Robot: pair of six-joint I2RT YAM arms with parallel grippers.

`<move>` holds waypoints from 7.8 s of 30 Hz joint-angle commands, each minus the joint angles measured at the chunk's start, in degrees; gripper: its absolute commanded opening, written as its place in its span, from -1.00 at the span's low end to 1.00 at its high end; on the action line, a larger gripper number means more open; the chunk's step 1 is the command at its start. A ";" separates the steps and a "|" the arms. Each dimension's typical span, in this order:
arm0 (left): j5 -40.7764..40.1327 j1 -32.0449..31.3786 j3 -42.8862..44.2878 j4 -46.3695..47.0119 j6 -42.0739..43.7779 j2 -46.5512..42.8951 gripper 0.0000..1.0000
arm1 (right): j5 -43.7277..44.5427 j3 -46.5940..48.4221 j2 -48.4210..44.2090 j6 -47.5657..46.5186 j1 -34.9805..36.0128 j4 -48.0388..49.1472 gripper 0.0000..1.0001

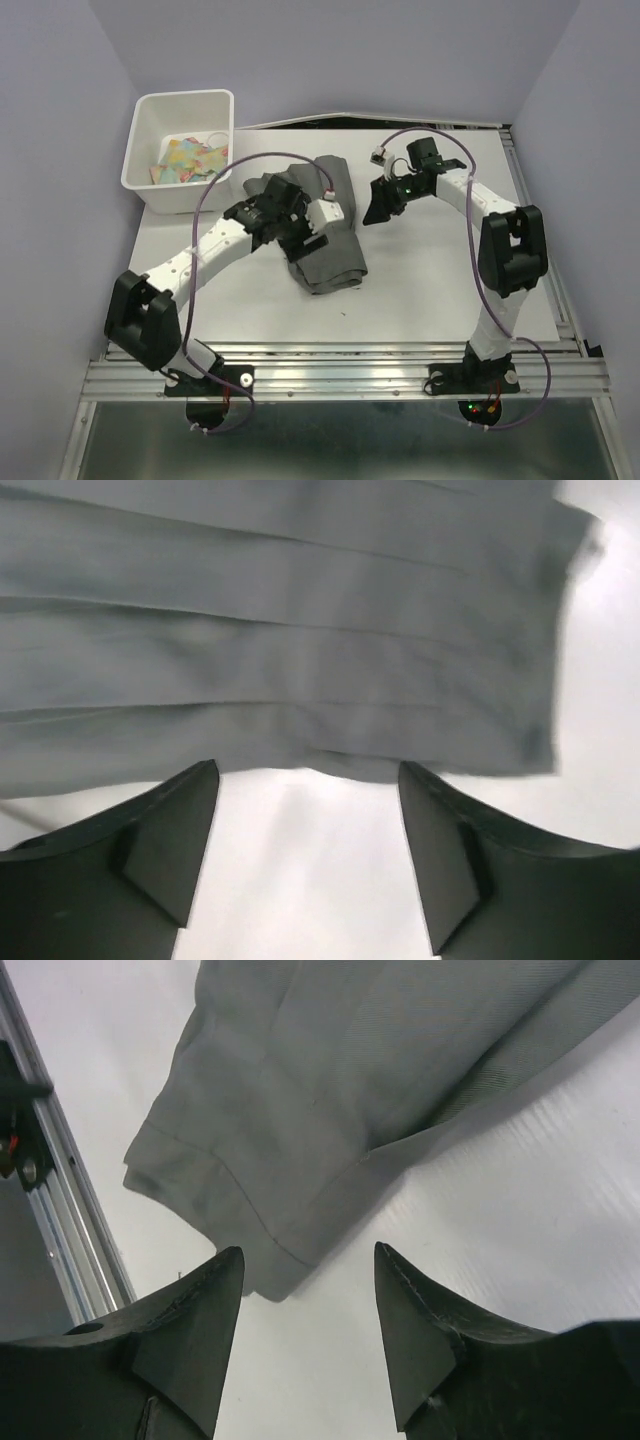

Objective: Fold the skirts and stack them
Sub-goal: Fold the skirt, then neatly place the folded skirt to the corner

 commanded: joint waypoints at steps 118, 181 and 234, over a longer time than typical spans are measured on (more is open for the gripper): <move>1.21 -12.02 25.24 -6.45 1.54 23.39 -1.00 | -4.95 -7.95 10.69 -1.42 5.36 9.36 0.27; 13.87 -1.47 1.59 14.22 -31.86 17.67 0.15 | 22.62 -19.99 -5.92 28.02 6.33 21.67 0.43; 4.90 13.47 3.79 4.55 -25.27 -5.18 0.69 | 46.90 -7.07 9.10 11.25 -8.33 7.52 0.91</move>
